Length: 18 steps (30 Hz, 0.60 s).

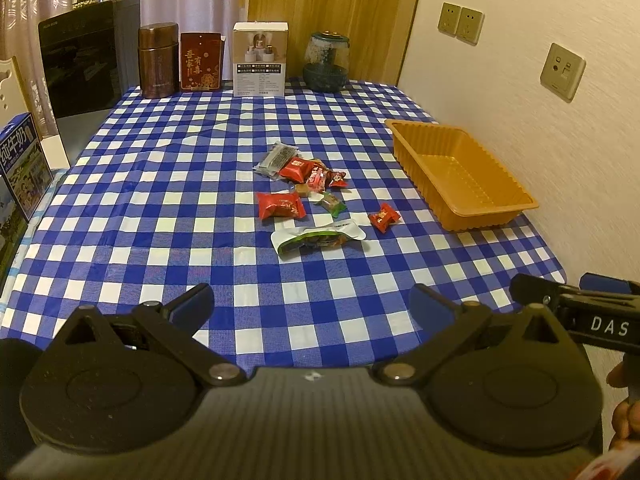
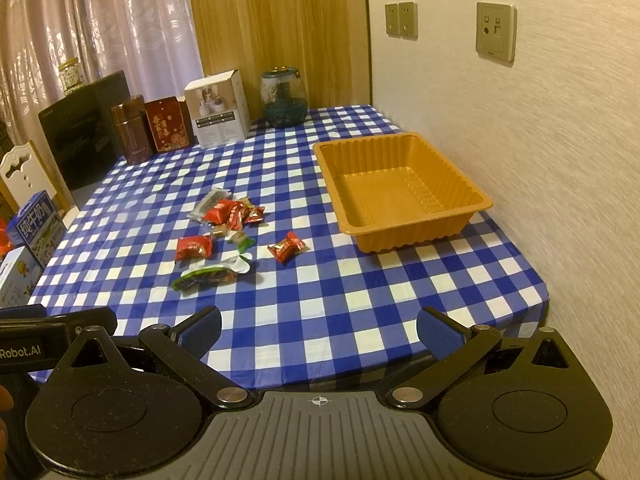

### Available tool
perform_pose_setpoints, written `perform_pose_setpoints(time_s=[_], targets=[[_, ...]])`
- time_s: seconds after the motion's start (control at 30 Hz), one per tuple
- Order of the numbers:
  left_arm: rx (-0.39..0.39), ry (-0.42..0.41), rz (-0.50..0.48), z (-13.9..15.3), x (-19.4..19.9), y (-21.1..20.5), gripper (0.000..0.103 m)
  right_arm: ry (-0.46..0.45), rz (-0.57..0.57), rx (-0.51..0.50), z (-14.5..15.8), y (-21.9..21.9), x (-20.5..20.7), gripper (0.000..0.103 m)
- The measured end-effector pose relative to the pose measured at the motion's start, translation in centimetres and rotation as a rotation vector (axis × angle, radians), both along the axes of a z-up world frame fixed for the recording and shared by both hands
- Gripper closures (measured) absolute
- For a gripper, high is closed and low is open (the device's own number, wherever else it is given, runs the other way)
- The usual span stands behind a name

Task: Organize snacks

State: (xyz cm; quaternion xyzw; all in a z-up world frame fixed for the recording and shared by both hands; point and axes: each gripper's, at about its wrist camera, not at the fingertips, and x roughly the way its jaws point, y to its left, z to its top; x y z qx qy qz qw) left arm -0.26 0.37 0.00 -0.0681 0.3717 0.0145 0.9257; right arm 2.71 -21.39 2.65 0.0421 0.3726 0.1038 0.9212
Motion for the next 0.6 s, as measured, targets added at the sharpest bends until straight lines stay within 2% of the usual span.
perform_pose_setpoints(time_s=[0.6], targets=[[-0.002, 0.001, 0.002, 0.08, 0.03, -0.14, 0.0, 0.0, 0.0, -0.001, 0.06, -0.03, 0.01, 0.0]])
